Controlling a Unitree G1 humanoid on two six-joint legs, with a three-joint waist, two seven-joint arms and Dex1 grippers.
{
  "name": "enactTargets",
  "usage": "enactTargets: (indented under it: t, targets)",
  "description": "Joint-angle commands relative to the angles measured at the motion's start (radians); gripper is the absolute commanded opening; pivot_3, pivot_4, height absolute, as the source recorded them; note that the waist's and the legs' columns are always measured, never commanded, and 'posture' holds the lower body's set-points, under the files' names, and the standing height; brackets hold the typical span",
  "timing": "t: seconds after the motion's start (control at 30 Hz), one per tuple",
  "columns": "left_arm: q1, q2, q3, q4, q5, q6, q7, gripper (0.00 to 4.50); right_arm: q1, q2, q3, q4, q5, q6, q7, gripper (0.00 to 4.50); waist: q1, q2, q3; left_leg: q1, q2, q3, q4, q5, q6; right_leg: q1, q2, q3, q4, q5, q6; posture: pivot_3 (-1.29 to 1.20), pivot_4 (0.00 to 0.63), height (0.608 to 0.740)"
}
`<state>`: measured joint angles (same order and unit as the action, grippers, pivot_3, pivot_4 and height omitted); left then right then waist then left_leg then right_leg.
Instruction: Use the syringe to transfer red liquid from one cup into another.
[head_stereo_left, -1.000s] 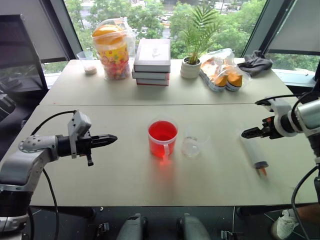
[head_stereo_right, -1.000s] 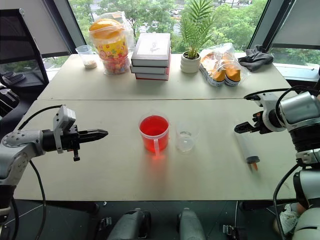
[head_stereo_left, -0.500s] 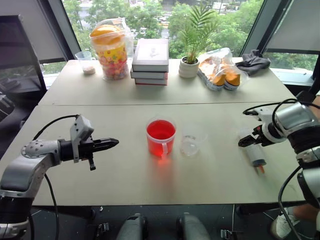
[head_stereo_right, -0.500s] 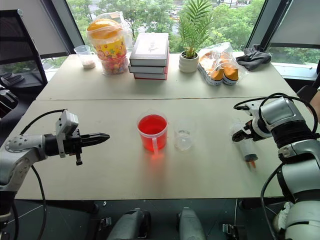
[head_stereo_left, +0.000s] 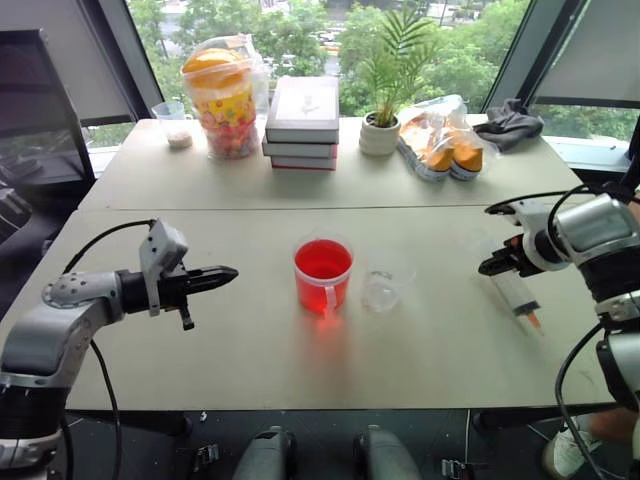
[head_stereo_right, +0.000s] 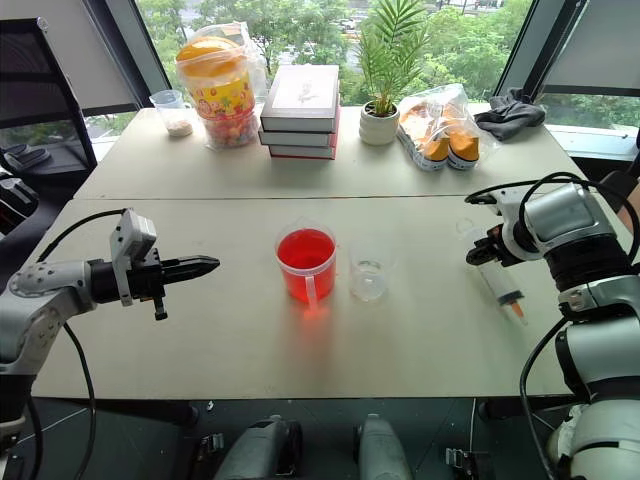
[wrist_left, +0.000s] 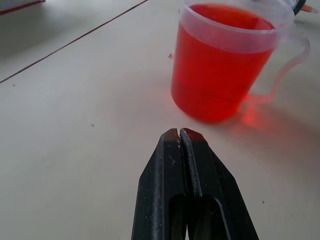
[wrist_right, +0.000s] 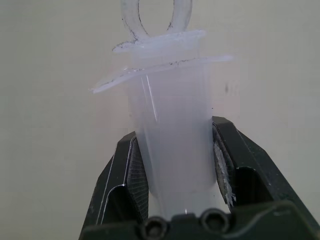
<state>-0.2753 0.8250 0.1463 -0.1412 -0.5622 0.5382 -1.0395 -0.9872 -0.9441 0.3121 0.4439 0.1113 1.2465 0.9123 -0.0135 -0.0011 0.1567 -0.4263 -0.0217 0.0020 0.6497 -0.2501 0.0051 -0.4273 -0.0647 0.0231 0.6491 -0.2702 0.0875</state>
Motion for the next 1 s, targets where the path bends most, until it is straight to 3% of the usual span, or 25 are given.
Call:
enactTargets:
  t: [0.03, 0.17, 0.27, 0.5, 0.7, 1.0]
  targets:
    - [-0.043, -0.003, 0.021, 0.019, -0.014, 0.014, 0.006, 0.86, -0.023, 0.005, -0.220, -0.169, 0.081, -0.045, -0.032, 1.42, 0.000, 0.000, 0.000, 0.000, 0.000, 0.000, 0.000, 0.000, 0.000, 0.000, 0.000, 0.000, 0.000, 0.000, 0.000, 0.00, 0.150, 0.740]
    - [-0.098, 0.000, 0.010, 0.045, -0.024, 0.035, -0.019, 3.01, -0.019, 0.117, -0.478, -0.355, 0.206, -0.089, -0.100, 1.42, -0.002, 0.000, 0.000, 0.000, 0.000, 0.000, 0.000, 0.000, 0.000, 0.000, 0.001, 0.000, 0.001, 0.000, 0.000, 0.00, 0.150, 0.740]
    - [-0.149, 0.005, -0.008, 0.070, -0.022, 0.036, -0.050, 4.47, 0.017, 0.227, -0.603, -0.517, 0.295, -0.201, -0.134, 1.42, 0.000, 0.000, 0.000, 0.000, 0.000, 0.000, 0.001, 0.000, 0.000, 0.000, 0.002, 0.000, 0.002, 0.000, 0.001, 0.00, 0.150, 0.740]
    - [-0.308, 0.042, -0.067, 0.155, 0.000, 0.028, -0.178, 4.47, 0.050, 0.512, -0.668, -0.741, 0.498, -0.275, -0.239, 1.42, -0.001, 0.000, 0.000, 0.000, 0.000, 0.000, 0.004, 0.000, 0.000, 0.001, 0.002, 0.000, 0.004, 0.001, 0.001, 0.00, 0.150, 0.740]
    - [-0.452, 0.014, -0.092, 0.240, 0.014, 0.029, -0.206, 4.47, 0.158, 0.586, -0.542, -0.814, 0.542, -0.414, -0.190, 1.42, -0.001, -0.001, 0.000, 0.000, 0.000, 0.000, 0.006, 0.001, 0.001, 0.002, 0.003, -0.002, 0.004, 0.001, 0.002, 0.00, 0.150, 0.740]
    - [-0.615, -0.046, -0.115, 0.301, 0.002, 0.062, -0.239, 4.47, 0.293, 0.628, -0.340, -0.736, 0.429, -0.665, -0.149, 1.42, -0.002, -0.001, 0.000, 0.000, 0.001, 0.000, 0.015, 0.001, 0.001, 0.002, 0.007, -0.002, 0.014, 0.000, 0.002, 0.00, 0.150, 0.740]
